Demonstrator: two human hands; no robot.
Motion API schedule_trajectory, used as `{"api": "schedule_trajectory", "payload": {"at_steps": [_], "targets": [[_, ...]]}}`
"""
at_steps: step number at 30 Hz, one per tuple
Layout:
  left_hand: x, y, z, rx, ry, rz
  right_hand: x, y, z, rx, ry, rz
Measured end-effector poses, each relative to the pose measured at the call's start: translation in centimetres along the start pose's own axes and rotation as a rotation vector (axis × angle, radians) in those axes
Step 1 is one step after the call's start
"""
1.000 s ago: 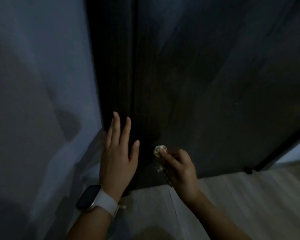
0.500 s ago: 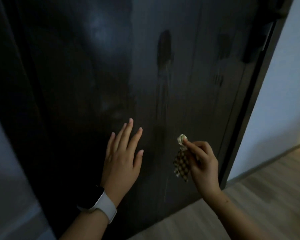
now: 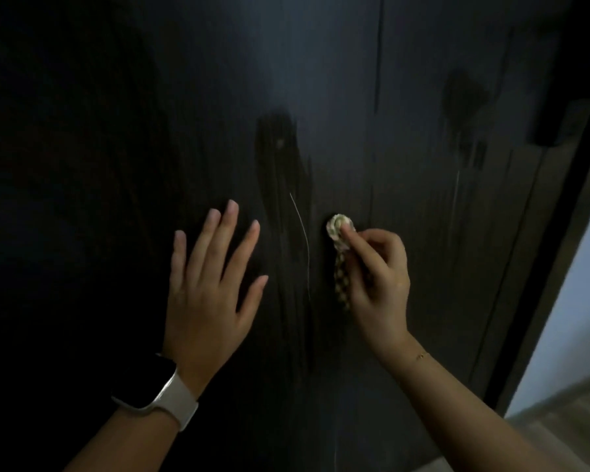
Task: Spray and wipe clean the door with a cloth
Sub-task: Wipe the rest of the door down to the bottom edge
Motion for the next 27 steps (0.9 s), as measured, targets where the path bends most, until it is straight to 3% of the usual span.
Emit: {"api": "schedule_trajectory", "payload": {"at_steps": [4, 10, 18, 24, 27], "targets": [[0.9, 0.7, 0.8, 0.121, 0.011, 0.006, 0.8, 1.6, 0.6, -0.037, -0.045, -0.067], [0.6, 1.1, 0.3, 0.118, 0.031, -0.067, 0.2, 2.4, 1.1, -0.075, -0.122, -0.202], [0.7, 0.1, 0.5, 0.13, 0.096, -0.033, -2.8, 1.8, 2.1, -0.104, -0.229, 0.075], [0.9, 0.1, 0.6, 0.097, 0.131, 0.002, 6.4, 1.0, 5.0, -0.126, -0.062, -0.149], [0.9, 0.0, 0.7, 0.099, 0.155, -0.007, 3.5, 1.9, 4.9, -0.181, -0.183, -0.087]]}}
Point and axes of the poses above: each hand's wrist, its own x-axis towards the middle knuckle, its own y-axis out of the palm, z = x × y, the point moved 4 cm from there along x, towards the middle knuckle, and after that the axes turned 1 degree about -x, right-handed, at the moved point
